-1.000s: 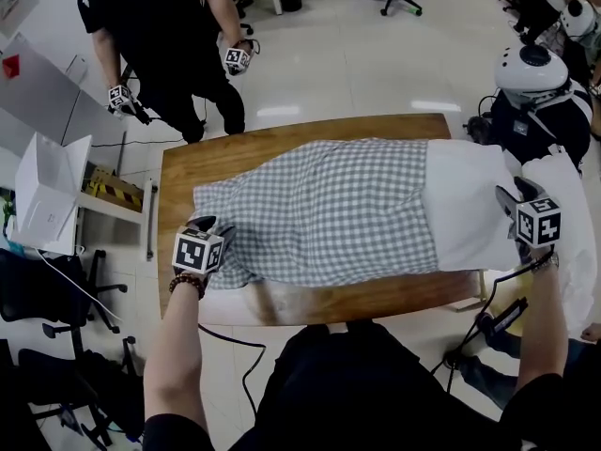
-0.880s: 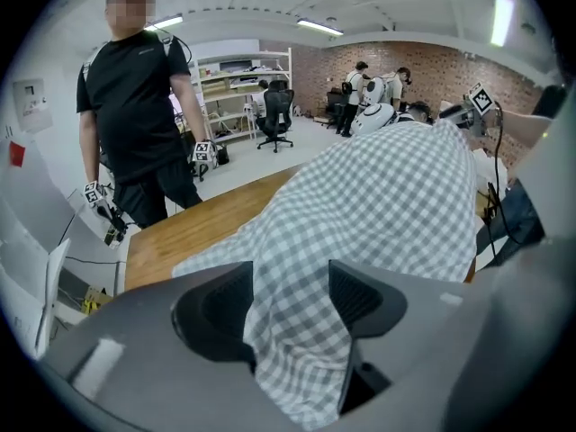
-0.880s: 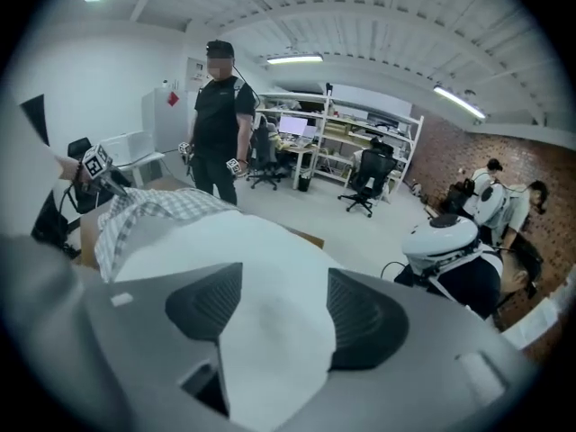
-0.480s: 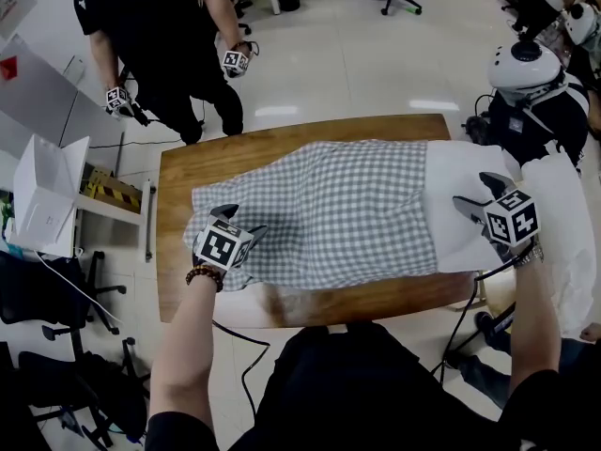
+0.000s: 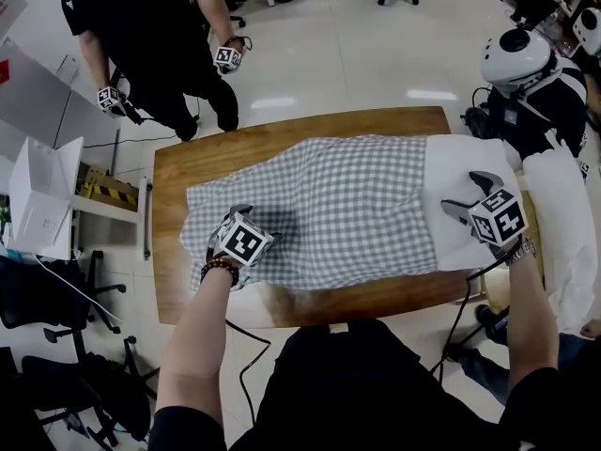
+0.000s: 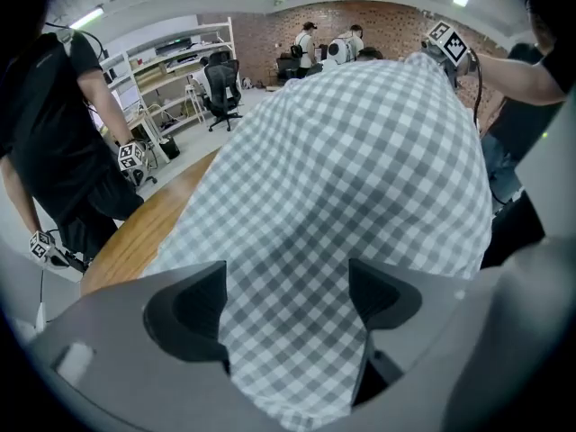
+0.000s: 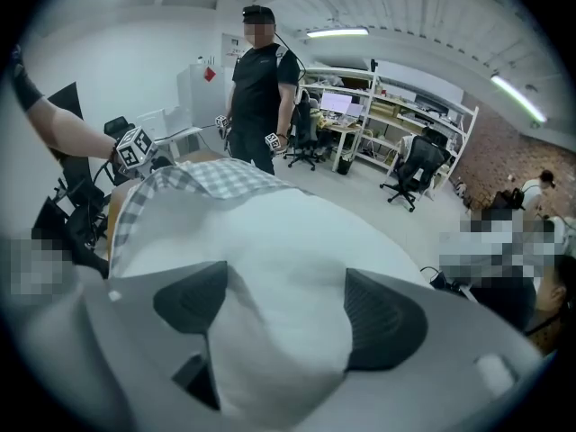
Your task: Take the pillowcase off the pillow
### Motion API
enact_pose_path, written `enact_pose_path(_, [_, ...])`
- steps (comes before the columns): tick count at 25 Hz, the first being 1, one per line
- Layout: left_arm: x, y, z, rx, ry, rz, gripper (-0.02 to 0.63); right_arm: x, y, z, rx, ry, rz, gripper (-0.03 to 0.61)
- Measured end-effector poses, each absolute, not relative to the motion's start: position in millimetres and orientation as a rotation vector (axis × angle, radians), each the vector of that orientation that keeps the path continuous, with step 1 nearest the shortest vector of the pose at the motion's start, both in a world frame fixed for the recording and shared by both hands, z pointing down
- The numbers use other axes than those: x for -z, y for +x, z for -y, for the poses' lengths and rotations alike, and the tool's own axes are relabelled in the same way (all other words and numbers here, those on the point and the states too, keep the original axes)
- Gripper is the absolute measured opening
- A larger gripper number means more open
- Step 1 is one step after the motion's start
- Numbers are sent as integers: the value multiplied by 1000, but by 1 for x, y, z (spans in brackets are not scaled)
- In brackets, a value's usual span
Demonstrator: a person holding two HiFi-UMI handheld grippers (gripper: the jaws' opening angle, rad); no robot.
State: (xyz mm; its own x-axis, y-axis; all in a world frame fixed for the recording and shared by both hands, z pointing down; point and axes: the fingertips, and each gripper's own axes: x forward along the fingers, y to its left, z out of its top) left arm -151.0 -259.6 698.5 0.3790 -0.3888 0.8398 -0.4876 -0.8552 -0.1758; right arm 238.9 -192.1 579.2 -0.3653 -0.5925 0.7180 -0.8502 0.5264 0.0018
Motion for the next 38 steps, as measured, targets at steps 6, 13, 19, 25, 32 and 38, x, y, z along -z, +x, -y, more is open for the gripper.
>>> enact_pose_path(6, [-751,-163,256,-1579,2363,689,414,-591,235,205,-481,1145,2062,410])
enact_pose_path(13, [-776,-175,265,-1653,2315,599,410,-601,232,220,-506,1138,2063,407])
enact_pose_path(19, [-795,-182,262,-1642,2241,518,390,-606,230,229,-508,1133,2066,400])
enact_pose_path(25, [-782,-171,278,-1625,2297,565,234,-615,229,229,-501,1118,2041,333])
enact_pose_path(32, [-784,-156,263,-1575,2262,481,23,-618,223,232,-426,1081,1936,143])
enact_pose_path(38, [-774,-175,258,-1527,2298,538,15,-615,204,234,-304,1114,1879,26])
